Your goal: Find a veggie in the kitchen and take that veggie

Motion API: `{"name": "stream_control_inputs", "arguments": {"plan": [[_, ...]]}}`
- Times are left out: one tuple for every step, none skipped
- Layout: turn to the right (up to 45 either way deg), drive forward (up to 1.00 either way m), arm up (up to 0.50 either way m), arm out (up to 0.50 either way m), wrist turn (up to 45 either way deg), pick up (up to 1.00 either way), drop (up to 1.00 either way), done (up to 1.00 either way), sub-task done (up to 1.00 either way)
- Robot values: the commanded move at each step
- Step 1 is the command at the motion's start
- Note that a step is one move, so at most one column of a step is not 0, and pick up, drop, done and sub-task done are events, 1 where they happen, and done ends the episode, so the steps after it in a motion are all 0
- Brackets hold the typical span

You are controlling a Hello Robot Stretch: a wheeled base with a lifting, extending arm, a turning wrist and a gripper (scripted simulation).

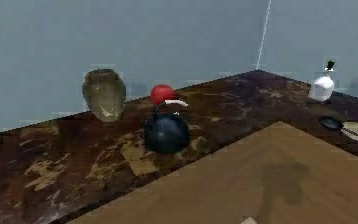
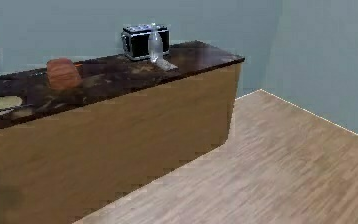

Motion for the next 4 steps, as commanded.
{"name": "stream_control_inputs", "arguments": {"plan": [[-45.0, 0.0, 0.0, 0.0, 0.0, 0.0, 0.0, 0.0, 0.0], [-45.0, 0.0, 0.0, 0.0, 0.0, 0.0, 0.0, 0.0, 0.0], [45.0, 0.0, 0.0, 0.0, 0.0, 0.0, 0.0, 0.0, 0.0], [45.0, 0.0, 0.0, 0.0, 0.0, 0.0, 0.0, 0.0, 0.0]]}}
